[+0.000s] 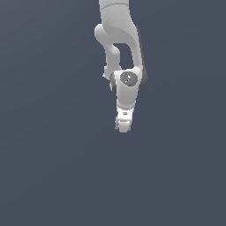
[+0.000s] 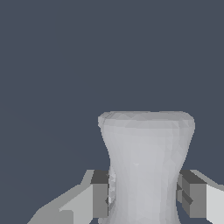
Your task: Pick up the object and move it to a goal position.
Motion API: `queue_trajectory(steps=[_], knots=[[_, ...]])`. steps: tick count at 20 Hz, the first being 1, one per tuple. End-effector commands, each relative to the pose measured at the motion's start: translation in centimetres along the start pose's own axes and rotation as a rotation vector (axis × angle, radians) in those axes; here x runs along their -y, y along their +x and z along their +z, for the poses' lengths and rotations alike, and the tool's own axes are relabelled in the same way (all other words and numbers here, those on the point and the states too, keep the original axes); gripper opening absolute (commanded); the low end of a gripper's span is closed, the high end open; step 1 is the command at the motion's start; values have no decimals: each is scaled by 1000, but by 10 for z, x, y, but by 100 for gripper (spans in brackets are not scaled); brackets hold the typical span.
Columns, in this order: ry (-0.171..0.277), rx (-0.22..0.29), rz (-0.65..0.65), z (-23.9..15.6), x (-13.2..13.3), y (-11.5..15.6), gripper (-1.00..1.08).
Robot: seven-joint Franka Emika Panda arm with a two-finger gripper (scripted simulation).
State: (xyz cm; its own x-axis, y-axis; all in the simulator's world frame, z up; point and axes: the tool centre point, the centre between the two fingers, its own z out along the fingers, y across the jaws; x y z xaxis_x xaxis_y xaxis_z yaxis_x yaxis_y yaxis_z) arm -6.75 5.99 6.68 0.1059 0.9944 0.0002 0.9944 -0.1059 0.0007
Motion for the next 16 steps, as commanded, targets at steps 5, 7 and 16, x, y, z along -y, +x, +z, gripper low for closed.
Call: queue_trajectory(steps=[5, 7, 16], knots=[[0, 0, 0, -1, 0, -1, -100], [0, 0, 0, -3, 1, -4, -100], [0, 1, 0, -30, 9, -46, -100]])
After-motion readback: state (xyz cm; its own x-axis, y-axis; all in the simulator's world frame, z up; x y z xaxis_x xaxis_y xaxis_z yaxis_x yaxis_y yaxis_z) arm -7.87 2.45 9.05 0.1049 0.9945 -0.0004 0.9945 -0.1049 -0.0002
